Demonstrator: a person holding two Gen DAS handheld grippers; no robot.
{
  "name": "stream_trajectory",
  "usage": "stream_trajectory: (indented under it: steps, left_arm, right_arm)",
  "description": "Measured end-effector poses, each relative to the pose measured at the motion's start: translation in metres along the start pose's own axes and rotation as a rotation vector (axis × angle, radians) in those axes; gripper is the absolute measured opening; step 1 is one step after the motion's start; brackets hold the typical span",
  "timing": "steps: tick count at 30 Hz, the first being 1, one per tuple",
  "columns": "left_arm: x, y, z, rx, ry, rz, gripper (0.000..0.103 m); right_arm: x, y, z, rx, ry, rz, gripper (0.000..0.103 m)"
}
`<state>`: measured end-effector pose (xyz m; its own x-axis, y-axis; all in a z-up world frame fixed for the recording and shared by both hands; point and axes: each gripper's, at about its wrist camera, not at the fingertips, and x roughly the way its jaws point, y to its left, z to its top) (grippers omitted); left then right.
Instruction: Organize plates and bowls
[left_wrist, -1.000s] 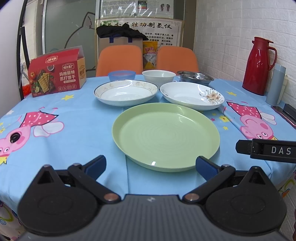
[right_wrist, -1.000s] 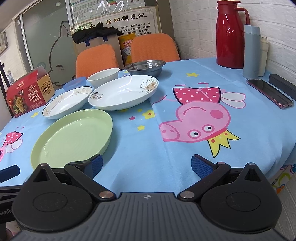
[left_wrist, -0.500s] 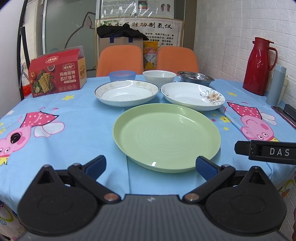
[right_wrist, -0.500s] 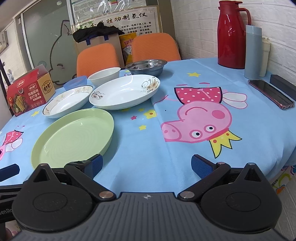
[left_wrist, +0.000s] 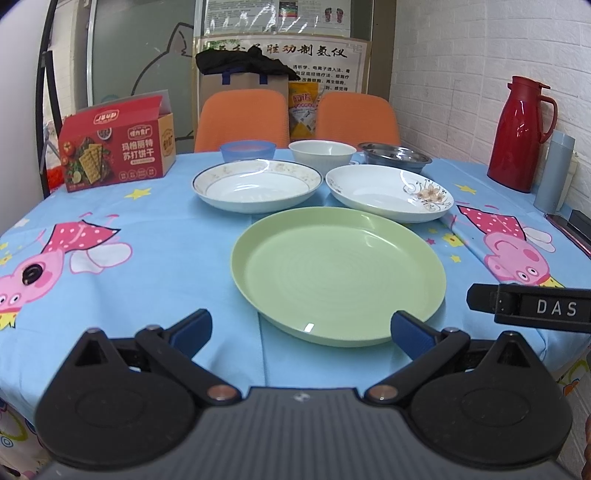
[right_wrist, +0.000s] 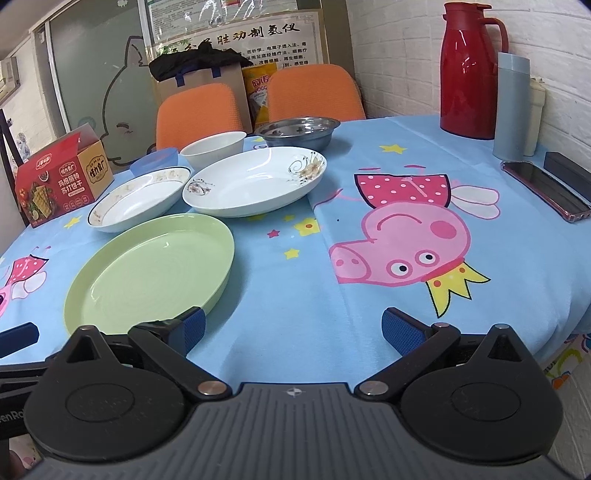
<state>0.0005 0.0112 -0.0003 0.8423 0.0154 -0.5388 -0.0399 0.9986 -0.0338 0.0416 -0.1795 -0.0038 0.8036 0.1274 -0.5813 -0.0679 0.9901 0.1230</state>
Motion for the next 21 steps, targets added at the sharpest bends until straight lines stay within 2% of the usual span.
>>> stream_trajectory:
  steps: [21]
  left_arm:
    - [-0.0027,0.0024,0.0012,-0.001,0.001,-0.001,0.103]
  right_arm:
    - [-0.0024,0.0031,0.0002,-0.009,-0.003,0.001,0.103]
